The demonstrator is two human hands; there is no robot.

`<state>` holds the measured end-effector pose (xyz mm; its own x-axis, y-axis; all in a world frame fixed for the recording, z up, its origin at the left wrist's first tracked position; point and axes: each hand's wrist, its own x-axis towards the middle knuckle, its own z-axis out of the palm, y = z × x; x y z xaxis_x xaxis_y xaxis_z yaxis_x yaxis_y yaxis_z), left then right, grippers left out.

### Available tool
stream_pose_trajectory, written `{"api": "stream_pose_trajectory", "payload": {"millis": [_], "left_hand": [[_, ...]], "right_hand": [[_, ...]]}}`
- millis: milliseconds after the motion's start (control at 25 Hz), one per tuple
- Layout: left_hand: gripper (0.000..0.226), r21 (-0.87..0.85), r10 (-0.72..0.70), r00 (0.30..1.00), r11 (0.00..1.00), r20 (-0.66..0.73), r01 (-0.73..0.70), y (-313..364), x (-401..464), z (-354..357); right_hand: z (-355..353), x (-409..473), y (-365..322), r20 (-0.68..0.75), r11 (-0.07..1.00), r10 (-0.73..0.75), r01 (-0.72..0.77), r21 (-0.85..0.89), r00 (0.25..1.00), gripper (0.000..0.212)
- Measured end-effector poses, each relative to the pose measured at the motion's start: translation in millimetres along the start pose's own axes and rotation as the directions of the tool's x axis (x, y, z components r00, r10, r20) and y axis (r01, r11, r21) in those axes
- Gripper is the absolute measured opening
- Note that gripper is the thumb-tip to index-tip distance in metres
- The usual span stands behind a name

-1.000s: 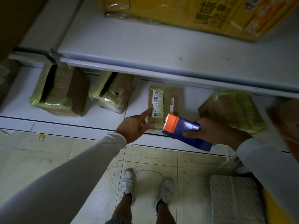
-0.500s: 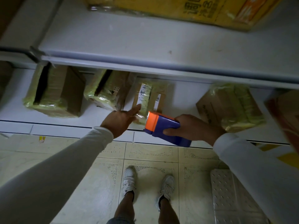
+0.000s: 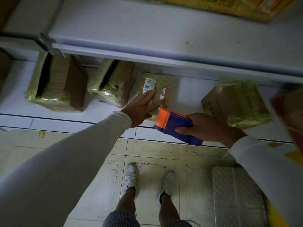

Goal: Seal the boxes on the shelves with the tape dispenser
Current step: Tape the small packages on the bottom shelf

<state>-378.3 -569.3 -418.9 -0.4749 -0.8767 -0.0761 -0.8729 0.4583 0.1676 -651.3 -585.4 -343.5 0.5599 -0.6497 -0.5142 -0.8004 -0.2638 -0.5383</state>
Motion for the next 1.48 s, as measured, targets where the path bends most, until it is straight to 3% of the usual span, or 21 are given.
{"api": "stream_pose_trajectory", "payload": {"millis": [160,400,560,760,960,1080,1200,1360,1480], "left_hand": [[0.067,0.017,0.007,1.000,1.000,0.015,-0.007,1,3,0],[0.067,-0.022,-0.050,0.999,0.999,-0.018,0.050,9,3,-2],[0.060,0.011,-0.060,0.995,0.998,-0.074,0.061,12,4,2],[0.057,0.000,-0.064,0.995,0.998,-0.080,0.065,12,4,8],[0.071,-0.046,-0.125,0.989,0.992,-0.080,0.121,18,2,1],[0.081,-0.096,-0.349,0.929,0.936,-0.119,0.339,53,16,-3],[0.071,-0.072,-0.514,0.844,0.858,-0.153,0.509,75,31,3],[0.066,-0.057,-0.517,0.835,0.855,-0.190,0.516,76,33,10],[0.077,-0.171,-0.447,0.870,0.892,-0.208,0.417,68,24,3]], "right_hand": [[-27,-40,31,0.042,0.993,0.109,-0.111,0.033,0.993,0.037],[-12,-29,33,-0.101,0.960,0.223,-0.237,-0.152,0.970,0.049],[3,-10,24,-0.150,0.963,0.244,-0.258,-0.077,0.958,0.042],[26,18,10,-0.258,0.868,0.271,-0.351,-0.350,0.927,0.045],[28,10,6,-0.319,0.921,0.290,-0.354,-0.165,0.902,0.047],[26,-4,1,-0.319,0.930,0.315,-0.358,-0.086,0.894,0.049],[29,-22,8,-0.274,0.935,0.326,-0.351,-0.045,0.905,0.048],[34,-32,16,-0.276,0.946,0.321,-0.321,0.046,0.906,0.047],[31,-36,15,-0.291,0.954,0.299,-0.294,0.063,0.909,0.048]]}}
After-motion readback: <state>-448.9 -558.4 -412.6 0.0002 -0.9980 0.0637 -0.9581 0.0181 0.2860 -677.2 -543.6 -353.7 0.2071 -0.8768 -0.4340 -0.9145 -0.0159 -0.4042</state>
